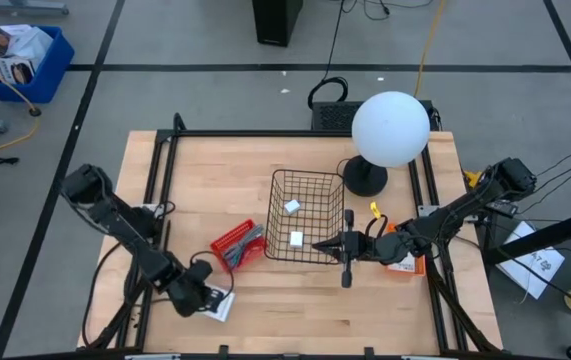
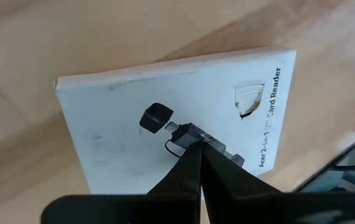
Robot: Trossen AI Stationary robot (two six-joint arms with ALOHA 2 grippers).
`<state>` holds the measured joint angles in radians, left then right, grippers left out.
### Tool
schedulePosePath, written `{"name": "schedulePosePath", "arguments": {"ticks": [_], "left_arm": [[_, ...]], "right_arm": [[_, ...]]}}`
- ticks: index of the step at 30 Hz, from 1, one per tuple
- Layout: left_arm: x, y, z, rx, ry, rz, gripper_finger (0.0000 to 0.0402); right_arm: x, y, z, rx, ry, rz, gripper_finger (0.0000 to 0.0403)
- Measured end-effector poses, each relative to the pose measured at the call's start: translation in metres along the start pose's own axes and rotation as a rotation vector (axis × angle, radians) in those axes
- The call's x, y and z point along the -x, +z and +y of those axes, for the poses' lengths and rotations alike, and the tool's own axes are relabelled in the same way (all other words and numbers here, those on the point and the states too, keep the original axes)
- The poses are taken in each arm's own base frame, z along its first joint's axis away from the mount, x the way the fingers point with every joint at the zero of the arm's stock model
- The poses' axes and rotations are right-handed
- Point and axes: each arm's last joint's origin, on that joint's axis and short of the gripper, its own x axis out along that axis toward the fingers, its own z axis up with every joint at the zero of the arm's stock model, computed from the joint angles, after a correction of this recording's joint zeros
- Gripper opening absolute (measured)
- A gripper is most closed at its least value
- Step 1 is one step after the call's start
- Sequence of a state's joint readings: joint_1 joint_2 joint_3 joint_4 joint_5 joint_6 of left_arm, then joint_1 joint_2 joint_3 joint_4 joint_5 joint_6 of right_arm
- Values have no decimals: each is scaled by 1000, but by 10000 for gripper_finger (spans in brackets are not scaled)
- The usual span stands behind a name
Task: Pick and place items into bin
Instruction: Put the card reader box into the orange basket
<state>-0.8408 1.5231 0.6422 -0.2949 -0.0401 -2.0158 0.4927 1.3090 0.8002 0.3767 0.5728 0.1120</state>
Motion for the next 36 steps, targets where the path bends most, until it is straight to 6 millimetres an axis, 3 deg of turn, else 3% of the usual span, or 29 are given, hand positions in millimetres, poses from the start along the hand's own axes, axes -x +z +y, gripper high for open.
{"name": "schedulePosePath", "arguments": {"ticks": [5, 18, 27, 36], "left_arm": [[-4, -1, -3, -27, -58, -56, 5], [-26, 28, -33, -214, -275, -303, 6], [-18, 31, -44, -307, -358, -313, 9], [5, 24, -63, -393, -373, -375, 7]], "right_arm": [[0, 0, 0, 0, -1, 0, 0], [0, 0, 0, -8, -1, -1, 0], [0, -1, 0, -25, -3, 13, 0], [0, -1, 0, -25, -3, 13, 0]]}}
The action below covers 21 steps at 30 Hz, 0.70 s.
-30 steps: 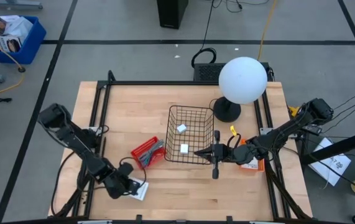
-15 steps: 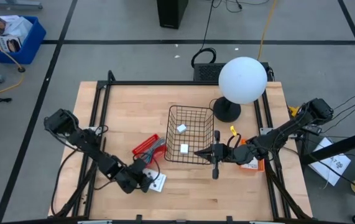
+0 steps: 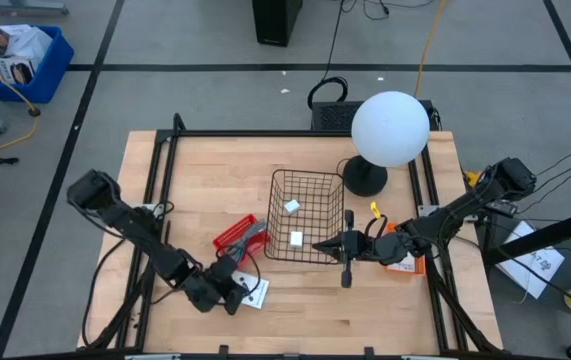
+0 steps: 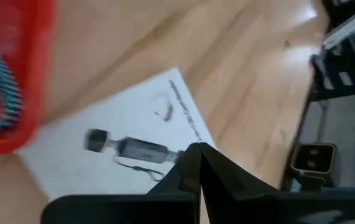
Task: Pick and place items into bin
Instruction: Put the card reader box into the orange basket
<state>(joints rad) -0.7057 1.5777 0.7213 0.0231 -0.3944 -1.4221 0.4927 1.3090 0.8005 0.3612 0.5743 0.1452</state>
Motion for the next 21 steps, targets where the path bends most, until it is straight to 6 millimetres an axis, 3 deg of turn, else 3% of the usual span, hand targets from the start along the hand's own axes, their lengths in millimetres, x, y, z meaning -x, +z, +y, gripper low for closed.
{"name": "schedulePosePath", "arguments": {"ticks": [9, 21], "left_arm": [[-6, 22, 20, -13, 214, -22, 4], [-1, 26, 41, 10, 428, -11, 7]], "right_arm": [[0, 0, 0, -18, 1, -1, 0], [0, 0, 0, -18, 3, 1, 0]]}}
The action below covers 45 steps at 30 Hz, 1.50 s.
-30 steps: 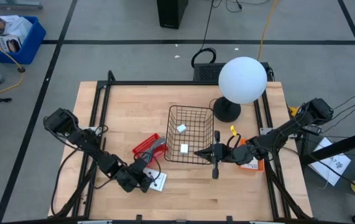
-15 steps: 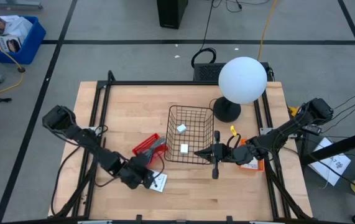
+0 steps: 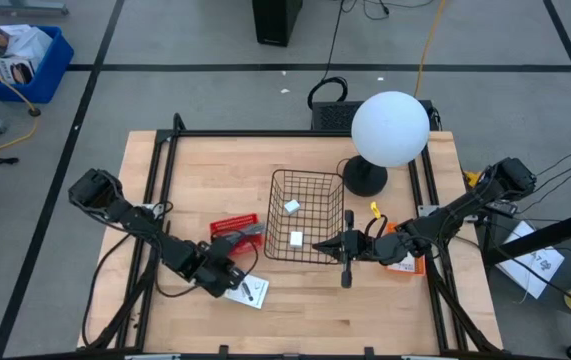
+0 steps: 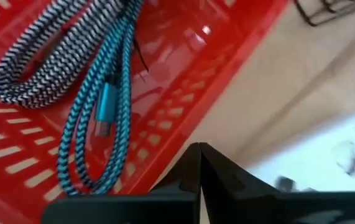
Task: Pick and place items into bin
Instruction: Put the card reader box into the orange basket
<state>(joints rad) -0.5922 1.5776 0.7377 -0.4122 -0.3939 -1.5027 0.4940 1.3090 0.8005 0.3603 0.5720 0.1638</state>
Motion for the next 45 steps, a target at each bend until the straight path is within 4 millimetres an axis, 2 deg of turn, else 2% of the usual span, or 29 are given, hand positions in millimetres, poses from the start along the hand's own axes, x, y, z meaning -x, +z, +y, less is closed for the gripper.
{"name": "schedulePosePath", "arguments": {"ticks": [8, 13, 20, 24, 30, 38, 45], "left_arm": [[-3, 9, 7, 7, 72, -31, 10], [2, 0, -4, -13, -19, -45, 3], [24, -14, -26, -81, -124, -152, 4], [28, -17, -30, -132, -140, -156, 7], [27, -19, -29, -145, -132, -155, 3], [27, -21, -26, -182, -104, -123, 4], [28, -28, -25, -174, -111, -11, 4]], "right_arm": [[0, 0, 0, 0, 1, 0, 0], [4, 1, 7, 18, 30, -15, 0], [20, 10, 31, 32, 162, -127, 0], [22, 7, 38, 32, 186, -119, 0], [-5, 3, 65, 97, 258, -45, 0], [-49, -11, 101, 183, 232, 132, 0], [-83, -29, 127, 263, 196, 320, 0]]}}
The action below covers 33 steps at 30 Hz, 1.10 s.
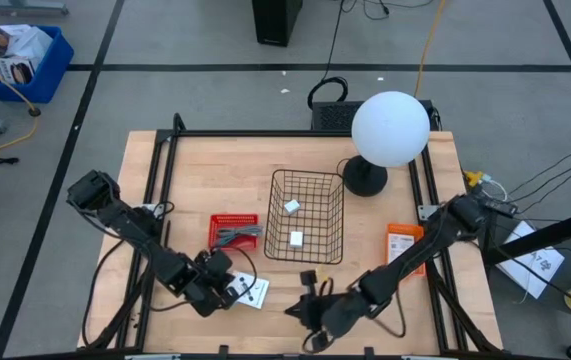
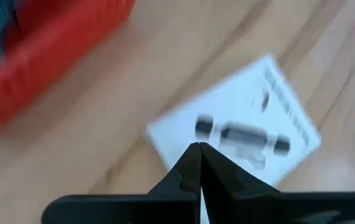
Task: Pick and place items into bin
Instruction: Put the card reader box into the orange basket
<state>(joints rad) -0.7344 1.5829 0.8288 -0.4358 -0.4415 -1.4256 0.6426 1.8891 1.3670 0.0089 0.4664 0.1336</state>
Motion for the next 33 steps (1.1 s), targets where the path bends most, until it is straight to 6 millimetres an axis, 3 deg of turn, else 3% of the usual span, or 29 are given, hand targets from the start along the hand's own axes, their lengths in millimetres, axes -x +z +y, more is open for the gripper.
{"name": "schedulePosePath", "arguments": {"ticks": [4, 11, 22, 27, 33], "left_arm": [[1, -4, 1, 21, 7, 67, 3], [1, -9, 4, 79, 36, 101, 2], [-30, -14, 6, 99, 120, 156, 7], [-35, -14, 3, 112, 85, 150, 4], [-36, -14, -11, 97, -45, 132, 5]], "right_arm": [[-21, -6, 2, -55, -20, 83, 0], [-42, -16, -15, -236, -18, 157, 0], [-43, -20, -21, -238, -47, 204, 0], [-49, -39, -25, -266, -96, 329, 0], [-63, -56, -18, -275, -106, 355, 0]]}}
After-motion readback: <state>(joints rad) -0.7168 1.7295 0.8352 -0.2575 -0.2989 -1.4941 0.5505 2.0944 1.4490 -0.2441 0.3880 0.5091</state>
